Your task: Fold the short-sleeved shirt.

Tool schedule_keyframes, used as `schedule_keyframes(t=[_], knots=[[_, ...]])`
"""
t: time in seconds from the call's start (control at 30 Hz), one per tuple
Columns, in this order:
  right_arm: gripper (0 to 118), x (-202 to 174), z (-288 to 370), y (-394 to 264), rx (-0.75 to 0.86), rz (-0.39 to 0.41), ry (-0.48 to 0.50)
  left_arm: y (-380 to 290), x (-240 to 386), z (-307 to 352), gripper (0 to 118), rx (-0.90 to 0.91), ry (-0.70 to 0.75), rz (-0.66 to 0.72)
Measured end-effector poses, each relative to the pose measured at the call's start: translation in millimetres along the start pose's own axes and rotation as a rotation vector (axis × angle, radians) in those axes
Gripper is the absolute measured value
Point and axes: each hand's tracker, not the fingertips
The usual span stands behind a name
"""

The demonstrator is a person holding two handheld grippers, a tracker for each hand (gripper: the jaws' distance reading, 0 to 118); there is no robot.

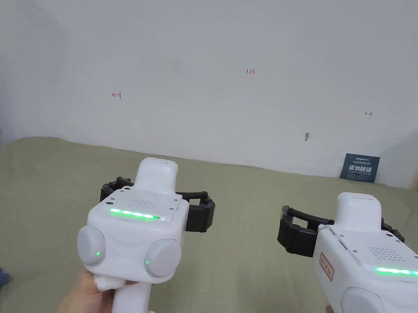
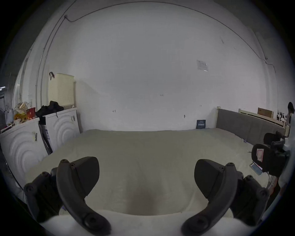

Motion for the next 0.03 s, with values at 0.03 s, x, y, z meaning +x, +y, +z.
schedule_keyframes(t=[0.03], knots=[[118,-0.3,-0.3,0.0,0.003,0.002,0.001,-1.0,-0.2,0.9,118,0.009,0.001,-0.001]])
